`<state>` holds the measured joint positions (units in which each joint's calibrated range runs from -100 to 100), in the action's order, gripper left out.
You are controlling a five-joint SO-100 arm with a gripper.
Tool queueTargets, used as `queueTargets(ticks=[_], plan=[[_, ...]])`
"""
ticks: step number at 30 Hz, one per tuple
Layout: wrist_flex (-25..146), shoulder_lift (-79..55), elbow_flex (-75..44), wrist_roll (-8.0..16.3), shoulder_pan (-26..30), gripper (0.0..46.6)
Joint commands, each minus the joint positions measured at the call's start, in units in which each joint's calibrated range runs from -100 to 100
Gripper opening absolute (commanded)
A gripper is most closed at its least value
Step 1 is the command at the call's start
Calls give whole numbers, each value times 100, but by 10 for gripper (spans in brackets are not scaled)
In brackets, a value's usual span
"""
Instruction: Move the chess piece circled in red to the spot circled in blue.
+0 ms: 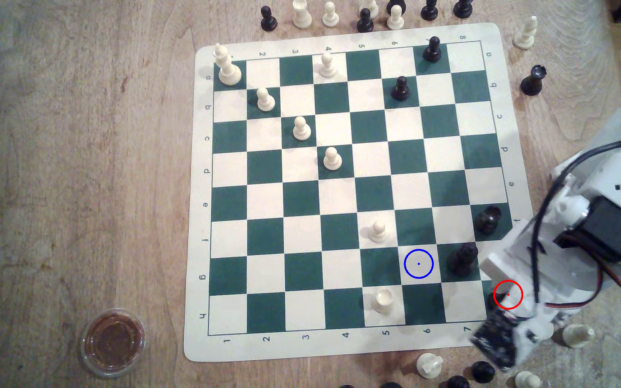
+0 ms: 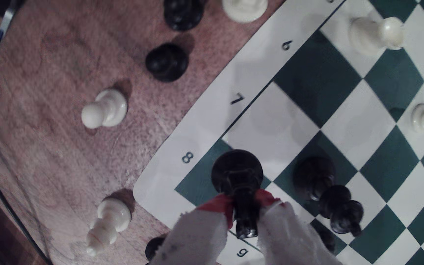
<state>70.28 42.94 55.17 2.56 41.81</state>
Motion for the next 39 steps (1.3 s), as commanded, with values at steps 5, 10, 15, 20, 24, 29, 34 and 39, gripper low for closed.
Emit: queueTargets(ticks=[5,10,15,20,24,29,34,39], plan=[[458,-661,-1909,137,-853,3],[327,-1077,-2063,151,-1330,3],[163,-1196,-2063,107,-1643,3],[-99,-1340,-1991,49,-1995,3],[-361,-1629,-1800,20,-2105,3],[-705,-1968,-1537,-59,-2136,3],[-779,-2257,-1537,-68,-2019,3],[-779,-2579,-1537,-73,-2003,3]])
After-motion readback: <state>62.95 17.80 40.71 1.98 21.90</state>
